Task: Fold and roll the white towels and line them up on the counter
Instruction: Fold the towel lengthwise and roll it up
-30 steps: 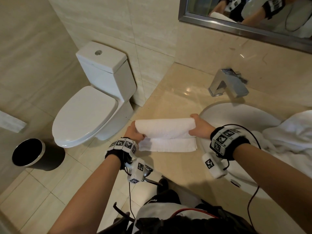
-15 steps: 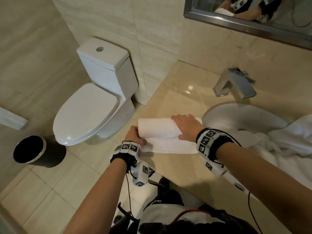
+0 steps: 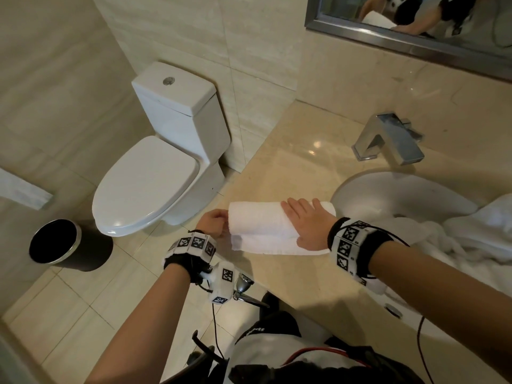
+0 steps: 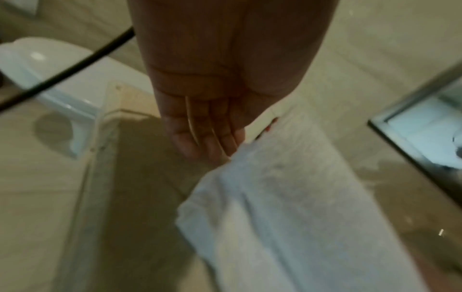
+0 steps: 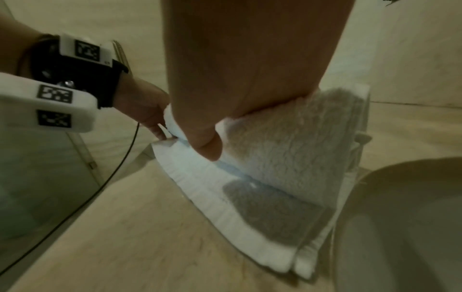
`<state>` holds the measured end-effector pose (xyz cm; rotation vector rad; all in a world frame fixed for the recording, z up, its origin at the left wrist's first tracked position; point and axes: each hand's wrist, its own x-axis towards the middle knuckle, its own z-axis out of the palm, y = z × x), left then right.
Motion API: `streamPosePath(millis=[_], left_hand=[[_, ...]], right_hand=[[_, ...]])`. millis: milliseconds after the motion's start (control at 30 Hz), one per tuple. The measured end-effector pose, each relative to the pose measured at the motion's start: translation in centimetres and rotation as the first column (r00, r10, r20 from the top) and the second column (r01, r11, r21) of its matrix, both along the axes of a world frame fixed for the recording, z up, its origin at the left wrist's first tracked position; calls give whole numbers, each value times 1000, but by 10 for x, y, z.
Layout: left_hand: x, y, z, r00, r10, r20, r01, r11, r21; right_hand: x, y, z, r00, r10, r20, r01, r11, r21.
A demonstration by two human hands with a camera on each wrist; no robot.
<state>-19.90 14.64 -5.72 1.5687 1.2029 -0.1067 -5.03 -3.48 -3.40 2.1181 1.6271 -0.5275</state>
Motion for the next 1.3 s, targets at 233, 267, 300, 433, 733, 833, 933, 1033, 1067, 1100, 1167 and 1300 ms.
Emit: streamPosePath(millis=[233, 267, 300, 433, 733, 833, 933, 1033, 1067, 1100, 1167, 1300], left_hand=[[7, -11, 11, 835, -547, -55, 548, 820, 163], [7, -10, 8, 789, -606, -101, 613, 768, 183], [7, -11, 7, 747, -649, -145, 665, 717, 211], [5, -20, 6, 534, -721, -441, 842, 406, 356], [-5, -20, 8, 499, -818, -285, 850, 400, 342], [-3, -11, 15, 542, -825, -160, 838, 517, 174], [-7, -8, 17, 591, -788, -173, 806, 587, 81], [-10, -10, 15, 667, -716, -208, 744, 656, 126], [-7, -12, 16, 686, -693, -222, 726, 671, 151], [-3, -13, 14, 702, -670, -241, 711, 680, 179], [8, -15, 15, 719, -633, -288, 691, 694, 201], [20, -18, 15, 744, -551, -377, 642, 745, 180]], right_hand=[[2, -17, 15, 959, -41, -282, -5, 987, -162], [4, -19, 17, 940, -61, -336, 7, 987, -160], [8, -21, 19, 915, -86, -394, 33, 989, -141], [27, -32, 15, 778, -321, -540, 351, 935, -50], [21, -45, 6, 724, -412, -553, 409, 902, -136], [17, -52, -1, 817, -329, -474, 339, 938, -67], [13, -57, -8, 898, -225, -379, 262, 964, 50], [19, -53, -10, 940, -169, -297, 223, 962, 160], [23, -51, -10, 943, -175, -283, 232, 955, 183], [26, -49, -10, 937, -198, -286, 261, 944, 201], [33, -45, -9, 863, -314, -395, 419, 882, 215], [47, -42, -11, 482, -539, -690, 791, 606, 79]])
